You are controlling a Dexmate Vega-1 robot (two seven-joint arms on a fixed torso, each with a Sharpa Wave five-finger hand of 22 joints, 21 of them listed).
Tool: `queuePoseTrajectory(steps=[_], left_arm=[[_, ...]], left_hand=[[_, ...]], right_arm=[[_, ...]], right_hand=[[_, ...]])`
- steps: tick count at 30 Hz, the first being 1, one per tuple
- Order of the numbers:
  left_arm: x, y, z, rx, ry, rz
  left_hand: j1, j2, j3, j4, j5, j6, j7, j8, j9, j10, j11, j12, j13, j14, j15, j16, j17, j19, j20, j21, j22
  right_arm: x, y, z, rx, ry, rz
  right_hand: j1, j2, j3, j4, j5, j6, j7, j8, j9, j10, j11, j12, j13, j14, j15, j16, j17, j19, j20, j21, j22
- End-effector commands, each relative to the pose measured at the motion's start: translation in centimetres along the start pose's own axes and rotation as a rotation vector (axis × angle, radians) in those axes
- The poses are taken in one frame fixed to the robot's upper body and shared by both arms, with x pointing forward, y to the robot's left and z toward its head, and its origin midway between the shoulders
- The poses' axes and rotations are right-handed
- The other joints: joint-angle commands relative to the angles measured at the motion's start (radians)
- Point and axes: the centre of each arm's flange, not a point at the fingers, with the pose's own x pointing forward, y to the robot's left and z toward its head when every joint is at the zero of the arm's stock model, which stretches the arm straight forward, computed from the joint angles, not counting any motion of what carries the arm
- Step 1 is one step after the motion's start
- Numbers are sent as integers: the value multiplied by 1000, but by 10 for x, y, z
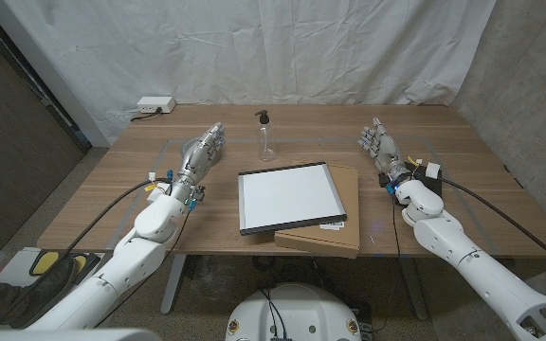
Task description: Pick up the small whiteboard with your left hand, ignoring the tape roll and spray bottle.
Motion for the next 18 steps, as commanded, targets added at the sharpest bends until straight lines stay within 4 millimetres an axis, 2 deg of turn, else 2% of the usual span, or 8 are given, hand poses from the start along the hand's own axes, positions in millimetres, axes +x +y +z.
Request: queuePoseTrajectory(steps=[1, 18], left_arm=[[-18, -1, -7, 9, -34, 4], [-42, 4, 9, 76, -43, 25]], left_hand=[[20, -2, 1, -6, -1, 10, 0, 0, 3, 8, -4, 6, 1, 11, 1, 5, 3, 13, -67, 9, 2], [47, 5, 8, -20, -3, 18, -4, -2, 4, 16, -4, 3, 2, 21, 2, 2, 3, 20, -70, 7, 2]], right_arm=[[1, 0, -4, 0, 6, -21], [7, 9, -8, 5, 15, -16]], right_hand=[[11, 0, 0, -5, 7, 10, -3, 6, 2, 10, 4, 6, 3, 10, -3, 5, 2, 8, 2, 0, 2], [13, 3, 0, -7, 6, 10, -4, 4, 3, 13, 4, 6, 3, 11, -3, 4, 3, 8, 3, -1, 2]])
